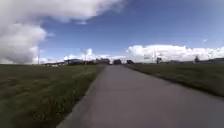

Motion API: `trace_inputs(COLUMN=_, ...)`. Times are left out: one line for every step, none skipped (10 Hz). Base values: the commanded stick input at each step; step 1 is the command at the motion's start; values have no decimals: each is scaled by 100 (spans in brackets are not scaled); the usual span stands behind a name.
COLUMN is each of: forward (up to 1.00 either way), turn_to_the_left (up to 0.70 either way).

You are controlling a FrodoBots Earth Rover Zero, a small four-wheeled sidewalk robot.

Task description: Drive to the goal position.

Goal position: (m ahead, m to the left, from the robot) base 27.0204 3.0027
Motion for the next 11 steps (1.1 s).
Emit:
trace_inputs(forward=70, turn_to_the_left=0)
trace_inputs(forward=70, turn_to_the_left=-10)
trace_inputs(forward=70, turn_to_the_left=-22)
trace_inputs(forward=70, turn_to_the_left=-29)
trace_inputs(forward=70, turn_to_the_left=-33)
trace_inputs(forward=70, turn_to_the_left=-27)
trace_inputs(forward=70, turn_to_the_left=-10)
trace_inputs(forward=70, turn_to_the_left=0)
trace_inputs(forward=70, turn_to_the_left=0)
trace_inputs(forward=70, turn_to_the_left=0)
trace_inputs(forward=70, turn_to_the_left=0)
